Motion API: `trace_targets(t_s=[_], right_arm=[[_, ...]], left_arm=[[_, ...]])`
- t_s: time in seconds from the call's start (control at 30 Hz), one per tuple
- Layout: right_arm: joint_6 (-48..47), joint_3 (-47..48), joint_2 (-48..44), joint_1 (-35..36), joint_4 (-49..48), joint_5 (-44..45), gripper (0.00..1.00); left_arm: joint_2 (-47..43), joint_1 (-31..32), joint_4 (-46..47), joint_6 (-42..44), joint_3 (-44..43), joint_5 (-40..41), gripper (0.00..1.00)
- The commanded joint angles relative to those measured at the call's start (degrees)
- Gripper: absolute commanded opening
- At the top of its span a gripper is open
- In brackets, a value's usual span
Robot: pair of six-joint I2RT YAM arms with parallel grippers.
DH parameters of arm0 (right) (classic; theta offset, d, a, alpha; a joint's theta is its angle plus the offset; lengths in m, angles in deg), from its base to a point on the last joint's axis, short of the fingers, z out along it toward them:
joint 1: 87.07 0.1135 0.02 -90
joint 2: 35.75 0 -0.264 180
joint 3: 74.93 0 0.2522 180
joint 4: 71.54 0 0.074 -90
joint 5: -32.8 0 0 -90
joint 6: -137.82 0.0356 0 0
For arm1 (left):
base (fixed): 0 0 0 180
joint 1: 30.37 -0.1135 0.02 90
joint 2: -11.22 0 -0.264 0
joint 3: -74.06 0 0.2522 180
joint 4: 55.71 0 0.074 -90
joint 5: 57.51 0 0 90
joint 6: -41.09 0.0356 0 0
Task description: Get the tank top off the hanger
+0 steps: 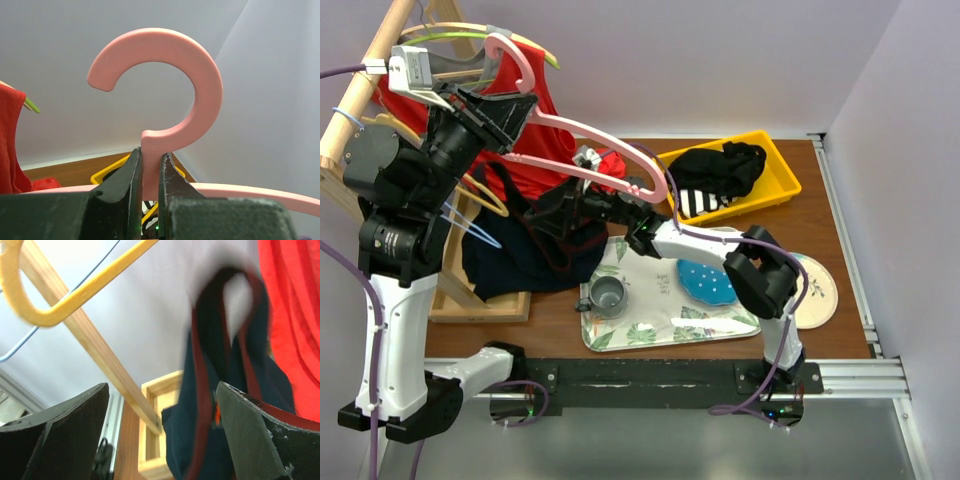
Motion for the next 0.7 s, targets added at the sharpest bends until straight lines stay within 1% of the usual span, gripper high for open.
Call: trace_targets(t_s=[0.0, 0.1, 0.2, 0.3, 0.37, 0.6, 0.67], right_arm=[[-0.42, 4.76, 1.03, 0.85, -1.94, 5.83, 0.92], [-2.79, 2.13, 1.04, 1.38, 1.13, 11.09, 0.92], [-5.34, 3.96, 2.09, 1.47, 14.54, 17.32, 0.92], [-7.19, 8.09, 5.16, 2.08, 23.95, 21.73, 0.92], [-6.75, 9.24, 7.44, 2.17, 25.22, 21.83, 0.92], [-2.88, 7.31, 11.49, 3.58, 22.68, 19.29, 0.92], [-2.45, 7.83, 12.55, 4.1, 22.68, 16.83, 0.92]], left_arm=[[-0.64, 0.1, 4.11, -0.6, -0.07, -1.07, 0.0], [-0.47, 0.1, 4.02, -0.16, 0.02, -0.98, 0.0], [-0.64, 0.1, 3.84, 0.1, 0.02, -0.45, 0.0], [-0.73, 0.1, 4.19, 0.1, -0.33, -0.27, 0.0], [-0.73, 0.1, 4.02, 0.1, -1.12, -0.1, 0.0], [-1.35, 0.1, 4.19, -0.16, -2.36, 0.95, 0.0], [-1.43, 0.1, 4.2, -0.07, -2.01, 0.96, 0.0]])
